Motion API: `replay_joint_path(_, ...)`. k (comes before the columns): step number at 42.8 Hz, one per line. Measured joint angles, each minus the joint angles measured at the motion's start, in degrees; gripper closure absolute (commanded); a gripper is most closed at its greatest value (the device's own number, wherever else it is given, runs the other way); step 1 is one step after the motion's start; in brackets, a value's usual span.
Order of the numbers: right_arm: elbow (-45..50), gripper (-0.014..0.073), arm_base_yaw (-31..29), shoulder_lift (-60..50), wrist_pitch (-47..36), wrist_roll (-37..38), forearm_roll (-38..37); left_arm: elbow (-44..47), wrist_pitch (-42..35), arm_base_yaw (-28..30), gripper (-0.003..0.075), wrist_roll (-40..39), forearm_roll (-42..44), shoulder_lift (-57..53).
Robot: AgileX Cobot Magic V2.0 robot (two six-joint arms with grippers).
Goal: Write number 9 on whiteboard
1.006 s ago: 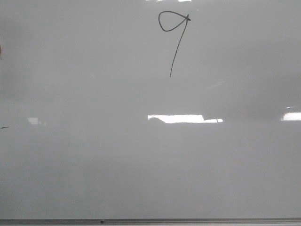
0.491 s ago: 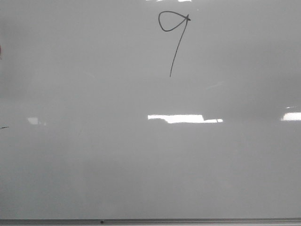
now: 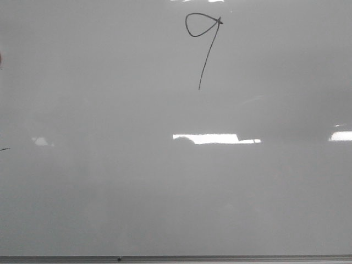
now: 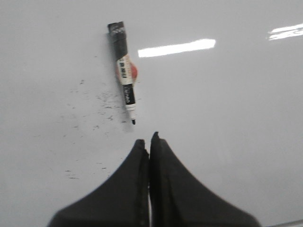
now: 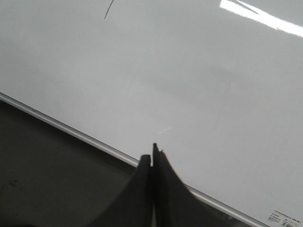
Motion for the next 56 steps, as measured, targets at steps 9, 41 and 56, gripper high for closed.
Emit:
replay_joint_path(9, 0.0, 0.0662, 0.0, 0.0, 0.0, 0.0, 0.0, 15.44, -10.6, 6.89, 0.0739, 0.0, -0.58, -13.81)
replay_joint_path(41, 0.0, 0.0662, 0.0, 0.0, 0.13, 0.11, 0.0, 27.24, -23.28, 10.9, 0.0739, 0.0, -1.95, -23.58)
replay_joint_path(56, 0.0, 0.0662, 0.0, 0.0, 0.13, 0.11, 0.0, 27.24, -23.41, 10.9, 0.0739, 0.0, -1.95, -23.58)
